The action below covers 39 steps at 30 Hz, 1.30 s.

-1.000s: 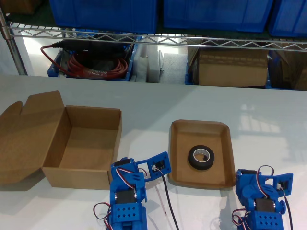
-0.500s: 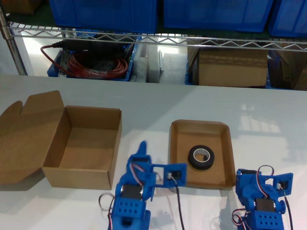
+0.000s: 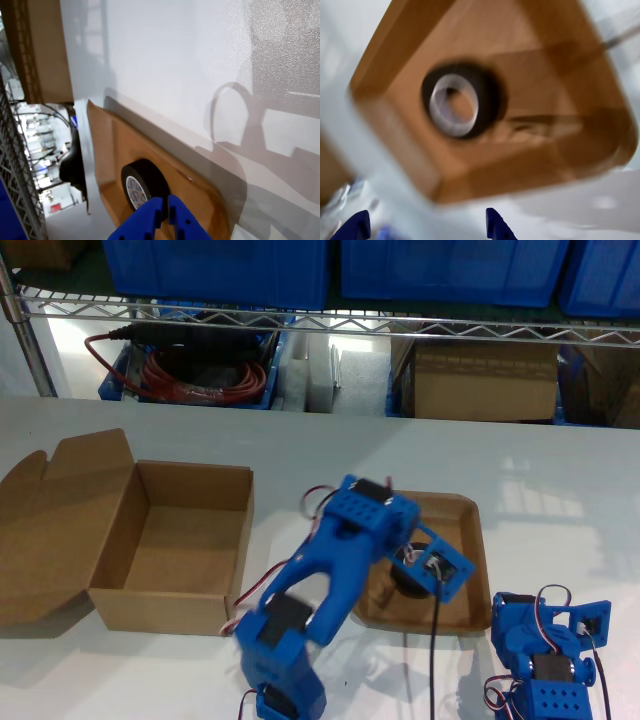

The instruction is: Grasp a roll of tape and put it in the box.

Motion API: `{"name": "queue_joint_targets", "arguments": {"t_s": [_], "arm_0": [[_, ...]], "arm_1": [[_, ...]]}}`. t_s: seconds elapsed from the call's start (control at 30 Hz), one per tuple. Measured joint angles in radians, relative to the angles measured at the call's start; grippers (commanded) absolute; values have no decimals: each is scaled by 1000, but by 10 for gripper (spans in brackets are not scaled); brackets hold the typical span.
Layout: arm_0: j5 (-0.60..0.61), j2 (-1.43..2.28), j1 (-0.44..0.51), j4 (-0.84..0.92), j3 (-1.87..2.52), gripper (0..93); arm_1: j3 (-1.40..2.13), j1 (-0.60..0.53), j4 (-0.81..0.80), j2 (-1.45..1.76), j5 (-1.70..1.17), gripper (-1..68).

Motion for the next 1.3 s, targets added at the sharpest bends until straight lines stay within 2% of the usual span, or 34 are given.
{"name": "queue_joint_targets", "arguments": {"t_s": [0.1, 0.2, 0.4, 0.87, 1.07, 1.23, 1.3], "arm_0": [[-9, -169, 31, 166, -173, 300], [-11, -295, 55, 233, -285, 292], [-41, -457, 94, 245, -408, 280], [-100, -604, 92, 245, -485, 233], [-118, -680, 92, 242, -537, 169], [-133, -716, 89, 219, -569, 16], [-141, -724, 91, 204, -578, -2]], "arm_1": [[0, 0, 0, 0, 0, 3], [0, 0, 0, 0, 0, 3], [0, 0, 0, 0, 0, 3], [0, 0, 0, 0, 0, 3], [0, 0, 0, 0, 0, 3], [0, 0, 0, 0, 0, 3], [0, 0, 0, 0, 0, 3]]}}
